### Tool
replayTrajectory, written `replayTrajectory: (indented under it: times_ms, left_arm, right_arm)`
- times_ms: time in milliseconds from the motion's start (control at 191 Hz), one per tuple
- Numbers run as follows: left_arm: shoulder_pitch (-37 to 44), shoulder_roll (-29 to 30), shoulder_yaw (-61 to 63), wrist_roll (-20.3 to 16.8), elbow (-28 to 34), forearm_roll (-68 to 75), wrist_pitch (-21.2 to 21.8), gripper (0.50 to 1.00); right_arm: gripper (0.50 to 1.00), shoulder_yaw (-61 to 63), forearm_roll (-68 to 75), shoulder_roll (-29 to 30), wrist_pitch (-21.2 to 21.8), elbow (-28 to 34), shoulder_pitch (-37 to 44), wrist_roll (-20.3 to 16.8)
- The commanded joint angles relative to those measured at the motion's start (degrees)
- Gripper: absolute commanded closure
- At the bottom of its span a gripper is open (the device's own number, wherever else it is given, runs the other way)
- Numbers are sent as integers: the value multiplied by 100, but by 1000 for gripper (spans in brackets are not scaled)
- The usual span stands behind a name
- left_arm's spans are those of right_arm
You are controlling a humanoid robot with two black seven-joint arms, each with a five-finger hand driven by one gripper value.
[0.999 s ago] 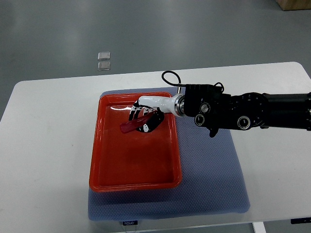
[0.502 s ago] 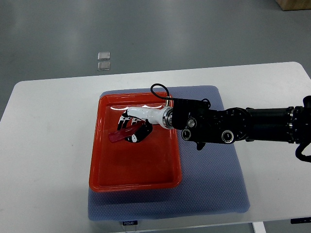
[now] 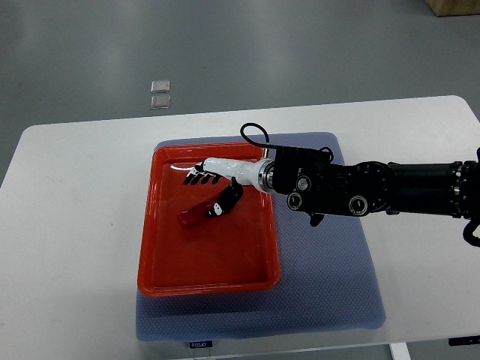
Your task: Place red pepper on red tray
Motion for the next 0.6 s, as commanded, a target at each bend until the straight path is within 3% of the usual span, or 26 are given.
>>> replayTrajectory:
  times_ms: [0,162,308,460,596]
  left_arm:
    - [5,0,7,-5,-2,0,0,500]
    - [-3,0,-1,-5,-2,0,0,500]
    - [-3,0,-1,-5,-2,0,0,500]
    - [-3,0,-1,4,-2,0,0,500]
    - [-3,0,-1,-5,-2,0,0,500]
  right_arm:
    - [679,321,40,-178,3,1,10,5]
    - [679,1297,84,-687,11,1,-139,57]
    - [677,2720,295,-1083,20,1,-973,251]
    - [675,4725,963,-986,46,-8,-2099,418]
    - [640,6288,1903,-758,108,-8,-2846,593]
